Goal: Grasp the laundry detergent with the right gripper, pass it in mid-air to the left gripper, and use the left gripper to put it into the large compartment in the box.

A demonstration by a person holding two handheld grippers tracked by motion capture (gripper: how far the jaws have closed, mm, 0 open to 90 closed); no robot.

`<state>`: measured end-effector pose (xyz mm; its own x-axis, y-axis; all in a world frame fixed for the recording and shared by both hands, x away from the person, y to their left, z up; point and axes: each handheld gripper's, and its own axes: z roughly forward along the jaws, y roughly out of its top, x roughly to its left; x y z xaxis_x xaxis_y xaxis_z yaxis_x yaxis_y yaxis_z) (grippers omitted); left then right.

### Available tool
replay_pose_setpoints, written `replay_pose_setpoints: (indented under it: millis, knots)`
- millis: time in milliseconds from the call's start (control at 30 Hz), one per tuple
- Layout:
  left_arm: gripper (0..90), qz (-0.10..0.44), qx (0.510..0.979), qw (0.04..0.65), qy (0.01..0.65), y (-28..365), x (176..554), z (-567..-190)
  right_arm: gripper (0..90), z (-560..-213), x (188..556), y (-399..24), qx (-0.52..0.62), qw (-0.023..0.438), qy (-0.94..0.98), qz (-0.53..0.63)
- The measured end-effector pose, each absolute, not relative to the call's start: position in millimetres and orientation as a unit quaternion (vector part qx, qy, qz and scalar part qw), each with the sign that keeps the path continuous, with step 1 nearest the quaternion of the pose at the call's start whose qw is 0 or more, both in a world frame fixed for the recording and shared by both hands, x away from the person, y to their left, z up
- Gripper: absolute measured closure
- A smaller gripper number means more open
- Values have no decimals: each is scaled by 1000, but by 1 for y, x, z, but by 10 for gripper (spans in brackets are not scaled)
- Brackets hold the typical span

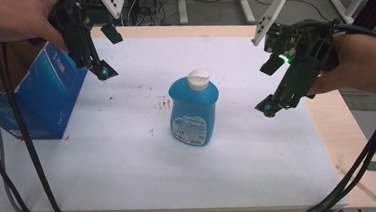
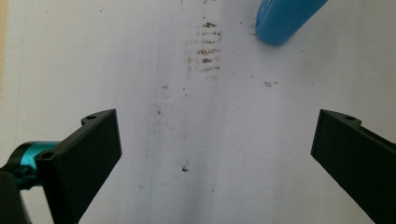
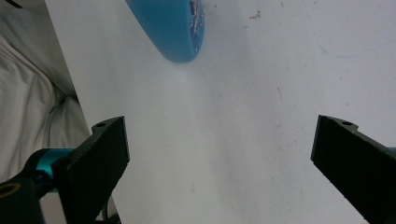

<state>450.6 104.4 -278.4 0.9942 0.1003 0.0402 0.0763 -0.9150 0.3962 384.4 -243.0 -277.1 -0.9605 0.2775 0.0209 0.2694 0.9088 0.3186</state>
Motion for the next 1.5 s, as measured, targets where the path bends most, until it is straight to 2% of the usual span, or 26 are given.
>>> replay_pose_setpoints:
  millis: [600,1500]
  knots:
    - [17,26,978,202,44,102,447,-286,37,-303,370,-232,169,5,954,246]
    - [17,24,978,202,46,102,448,-293,37,-341,357,-234,190,29,913,359]
